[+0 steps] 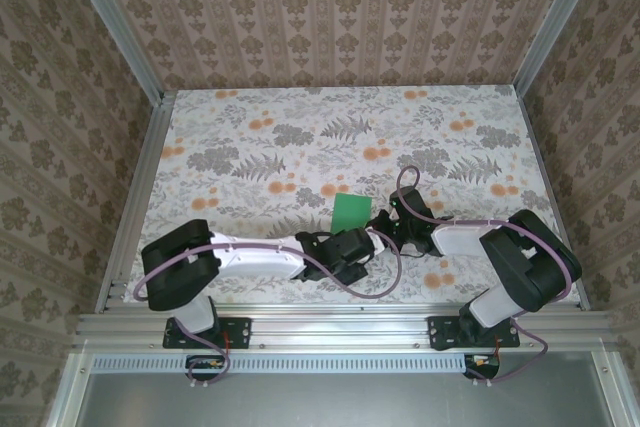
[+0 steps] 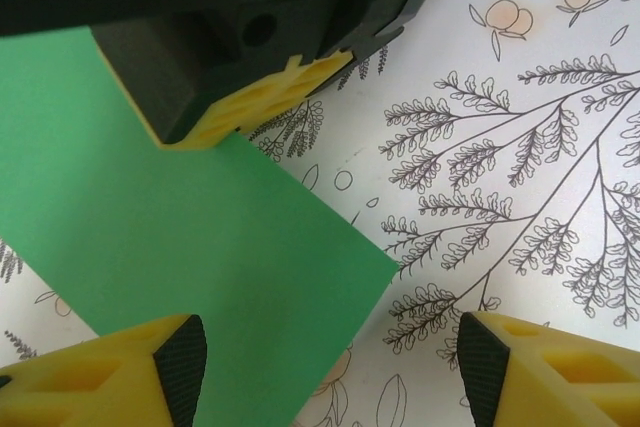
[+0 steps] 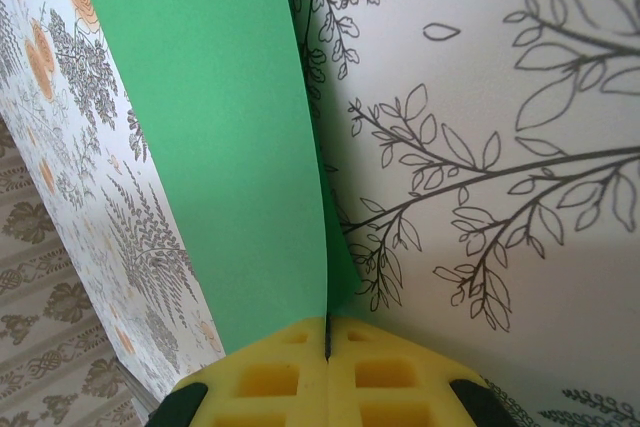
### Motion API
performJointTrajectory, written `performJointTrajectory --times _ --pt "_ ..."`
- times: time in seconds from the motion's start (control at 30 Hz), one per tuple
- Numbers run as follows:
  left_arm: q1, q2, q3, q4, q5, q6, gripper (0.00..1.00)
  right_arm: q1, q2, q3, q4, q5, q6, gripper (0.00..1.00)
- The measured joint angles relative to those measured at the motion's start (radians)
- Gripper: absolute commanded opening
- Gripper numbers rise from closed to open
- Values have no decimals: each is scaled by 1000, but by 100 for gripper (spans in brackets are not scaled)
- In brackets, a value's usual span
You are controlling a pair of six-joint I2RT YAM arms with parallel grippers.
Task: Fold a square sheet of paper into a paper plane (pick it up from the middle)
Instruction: Third fold the triangle at the center of the table.
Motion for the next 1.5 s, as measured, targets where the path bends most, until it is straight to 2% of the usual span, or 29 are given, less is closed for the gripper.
performJointTrajectory --times 0.23,0.43,0.53,0.8,0.93,1.4,1.47,1.5 --pt "0 60 43 1 -31 2 57 0 0 0 -1 0 0 6" --pt "0 65 45 5 -55 -5 39 0 0 0 -7 0 0 6" --pt "0 65 45 6 -60 -8 26 0 0 0 -8 0 -1 6" --pt "2 45 42 11 -56 -9 5 0 0 2 -34 0 -6 6" --pt "13 28 41 12 -42 -12 0 0 0 8 -44 0 -12 7" --pt "116 -58 -18 45 113 -32 0 0 0 40 -78 -7 -43 9" --pt "126 -64 -23 51 138 -37 0 0 0 41 -79 -8 -47 16" --pt "132 -67 -27 55 154 -38 0 0 0 41 -80 -8 -51 25"
